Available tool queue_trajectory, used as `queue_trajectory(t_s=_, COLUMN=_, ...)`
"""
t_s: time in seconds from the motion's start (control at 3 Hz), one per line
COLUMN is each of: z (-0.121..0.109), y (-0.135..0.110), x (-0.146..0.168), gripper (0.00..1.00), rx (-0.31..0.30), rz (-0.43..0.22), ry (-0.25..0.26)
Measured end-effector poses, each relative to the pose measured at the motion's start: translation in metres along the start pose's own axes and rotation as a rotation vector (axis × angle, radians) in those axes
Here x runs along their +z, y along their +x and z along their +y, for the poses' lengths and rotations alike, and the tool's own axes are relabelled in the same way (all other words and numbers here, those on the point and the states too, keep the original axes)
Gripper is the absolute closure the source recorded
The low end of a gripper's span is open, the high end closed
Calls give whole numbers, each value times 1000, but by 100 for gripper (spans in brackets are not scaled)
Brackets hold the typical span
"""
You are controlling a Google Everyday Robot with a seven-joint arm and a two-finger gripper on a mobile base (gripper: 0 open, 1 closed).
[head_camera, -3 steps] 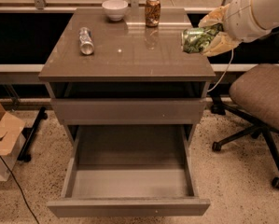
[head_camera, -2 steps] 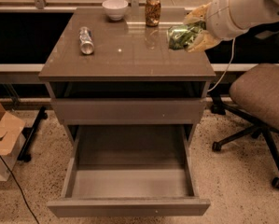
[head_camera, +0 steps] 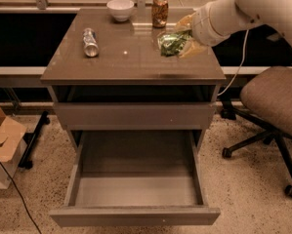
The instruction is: Pick green can from middle drawer and place on counter
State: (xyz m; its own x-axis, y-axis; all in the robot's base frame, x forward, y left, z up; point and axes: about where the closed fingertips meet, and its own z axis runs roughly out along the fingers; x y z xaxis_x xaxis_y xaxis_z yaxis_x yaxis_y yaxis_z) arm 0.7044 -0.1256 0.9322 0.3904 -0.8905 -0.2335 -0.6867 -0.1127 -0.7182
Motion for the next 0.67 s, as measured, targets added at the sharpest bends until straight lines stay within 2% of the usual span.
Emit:
queue_trajectory(t_s=0.33, z=6, y=-2, x=52, gripper=53, rx=-14, rz=-27, ry=-69)
queue_trajectory(t_s=0.67, z=8, y=-7, x=78, gripper=30, rx=-21, rz=-47, ry=-102)
